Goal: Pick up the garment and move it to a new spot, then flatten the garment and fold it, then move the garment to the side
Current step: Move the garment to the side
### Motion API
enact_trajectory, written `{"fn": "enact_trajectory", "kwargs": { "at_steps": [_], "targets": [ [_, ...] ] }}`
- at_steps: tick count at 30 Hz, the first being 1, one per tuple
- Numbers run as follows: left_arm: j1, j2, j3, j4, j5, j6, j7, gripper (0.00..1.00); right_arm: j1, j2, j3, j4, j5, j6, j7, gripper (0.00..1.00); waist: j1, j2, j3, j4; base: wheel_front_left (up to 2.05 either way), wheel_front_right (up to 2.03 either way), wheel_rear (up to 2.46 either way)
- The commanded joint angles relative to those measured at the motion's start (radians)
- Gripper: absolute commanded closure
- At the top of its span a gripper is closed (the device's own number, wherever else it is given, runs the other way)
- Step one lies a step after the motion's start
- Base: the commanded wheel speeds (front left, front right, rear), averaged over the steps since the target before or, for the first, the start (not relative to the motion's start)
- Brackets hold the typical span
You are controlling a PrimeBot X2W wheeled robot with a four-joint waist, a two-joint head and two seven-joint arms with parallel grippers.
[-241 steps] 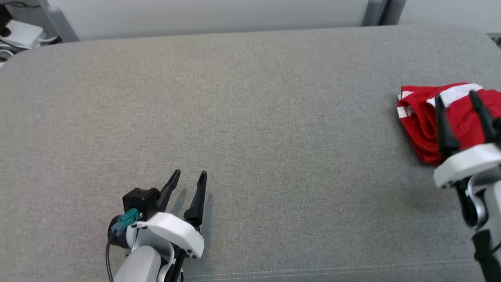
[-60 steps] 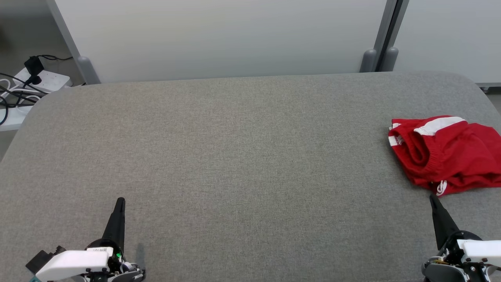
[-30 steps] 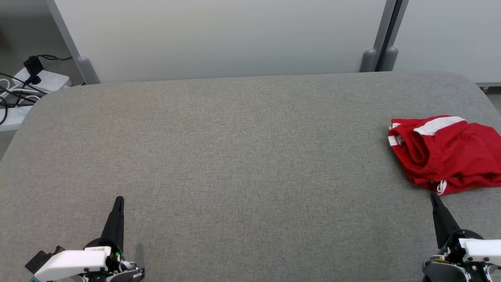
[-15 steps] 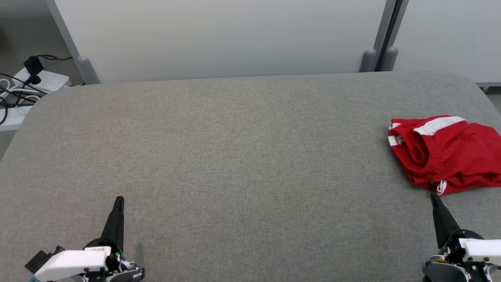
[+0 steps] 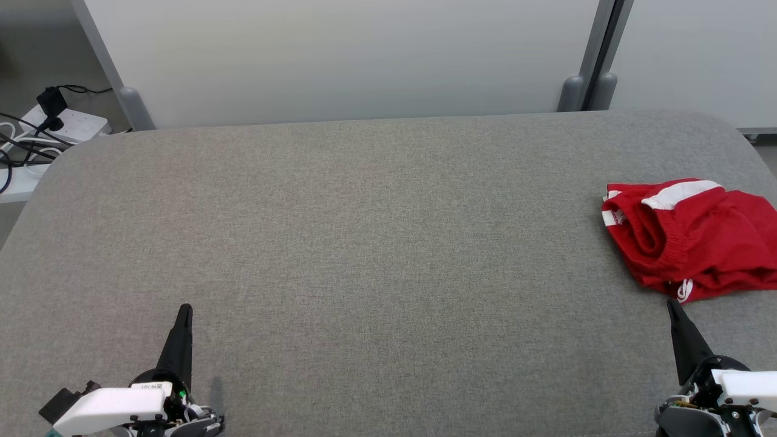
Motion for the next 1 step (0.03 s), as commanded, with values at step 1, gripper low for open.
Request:
{"fn": "enact_trajectory", "kwargs": {
  "at_steps": [1],
  "targets": [
    [-0.058,0.019,0.033,-0.028,-0.004,-0.009,0.006,1.00,-0.035,-0.010,0.015,-0.031,0.011,0.005,0.008,1.00,0.0000,0.0000,0.000,0.000,0.00,0.00,0.00]
  ]
}}
